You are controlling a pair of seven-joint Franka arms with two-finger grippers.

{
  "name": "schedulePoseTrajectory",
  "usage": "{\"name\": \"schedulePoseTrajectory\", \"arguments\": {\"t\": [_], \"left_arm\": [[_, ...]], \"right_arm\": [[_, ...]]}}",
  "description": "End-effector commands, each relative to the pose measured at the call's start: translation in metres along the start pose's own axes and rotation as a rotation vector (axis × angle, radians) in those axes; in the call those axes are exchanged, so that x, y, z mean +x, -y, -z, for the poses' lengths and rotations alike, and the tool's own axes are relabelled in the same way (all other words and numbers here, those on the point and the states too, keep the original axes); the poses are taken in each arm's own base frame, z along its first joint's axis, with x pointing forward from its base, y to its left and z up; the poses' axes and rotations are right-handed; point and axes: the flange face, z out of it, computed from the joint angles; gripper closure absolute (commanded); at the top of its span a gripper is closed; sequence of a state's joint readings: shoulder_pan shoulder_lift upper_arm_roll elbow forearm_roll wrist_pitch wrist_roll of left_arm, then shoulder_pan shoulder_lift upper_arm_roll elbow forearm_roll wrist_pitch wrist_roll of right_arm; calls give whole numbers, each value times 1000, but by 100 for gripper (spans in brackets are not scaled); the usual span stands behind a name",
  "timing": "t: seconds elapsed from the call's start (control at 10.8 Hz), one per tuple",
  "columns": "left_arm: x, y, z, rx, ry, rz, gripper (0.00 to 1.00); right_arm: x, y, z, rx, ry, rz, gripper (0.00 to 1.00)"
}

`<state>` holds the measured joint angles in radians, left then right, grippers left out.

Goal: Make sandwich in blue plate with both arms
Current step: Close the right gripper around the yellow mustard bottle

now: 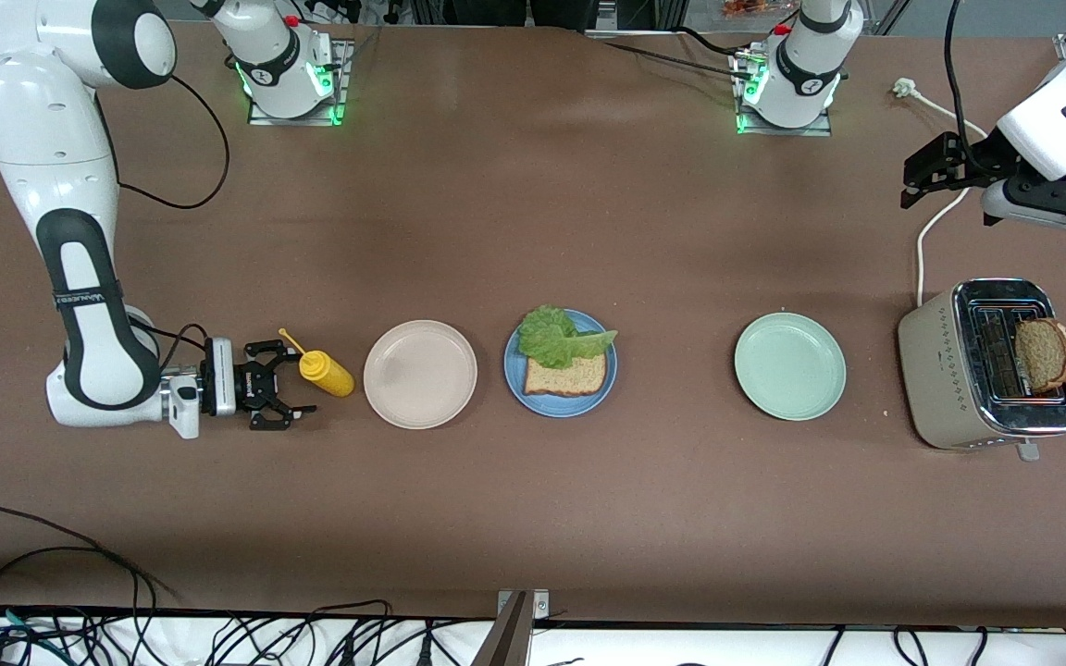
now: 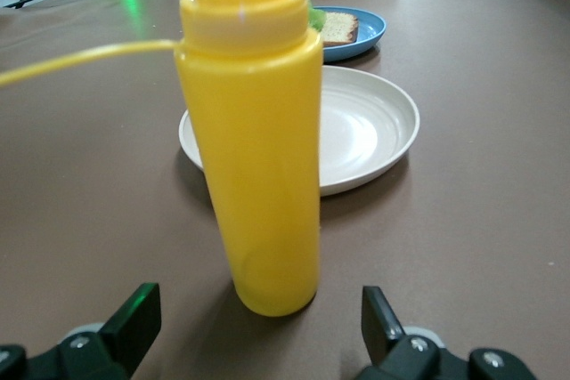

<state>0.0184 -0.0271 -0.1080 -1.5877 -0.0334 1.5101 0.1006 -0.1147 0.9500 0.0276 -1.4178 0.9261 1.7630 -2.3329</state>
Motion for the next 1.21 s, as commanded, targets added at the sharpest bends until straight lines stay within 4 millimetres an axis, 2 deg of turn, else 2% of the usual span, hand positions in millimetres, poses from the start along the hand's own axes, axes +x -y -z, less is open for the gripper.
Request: {"name": "schedulePoseTrajectory", "arguments": {"t": [0.0, 0.19, 0.65, 0.74, 0.83, 0.93, 1.02, 1.11], "left_arm": [[6, -1, 6, 6, 2, 1, 0], [6, 0, 6, 6, 2, 3, 0], [6, 1, 7, 6, 2, 3, 0], [6, 1, 6, 4, 4, 3, 0], [6, 0, 7, 6, 2, 3, 0], [7, -1, 5, 6, 4, 0, 0], [7, 2, 5, 5, 5, 3, 0], [6, 2, 6, 6, 4, 3, 0]], "right_arm": [[-10, -2, -14, -29, -54, 22, 0], [-11, -3, -27, -33, -67, 16, 0], [-3, -9, -44, -47, -79, 6, 0], [-2, -10, -45, -50, -79, 6, 9], [-2, -10, -44, -52, -77, 1, 38], [-3, -10, -44, -54, -72, 1, 73], [-5, -9, -45, -59, -76, -13, 100], [-2, -11, -43, -66, -78, -15, 100]]}}
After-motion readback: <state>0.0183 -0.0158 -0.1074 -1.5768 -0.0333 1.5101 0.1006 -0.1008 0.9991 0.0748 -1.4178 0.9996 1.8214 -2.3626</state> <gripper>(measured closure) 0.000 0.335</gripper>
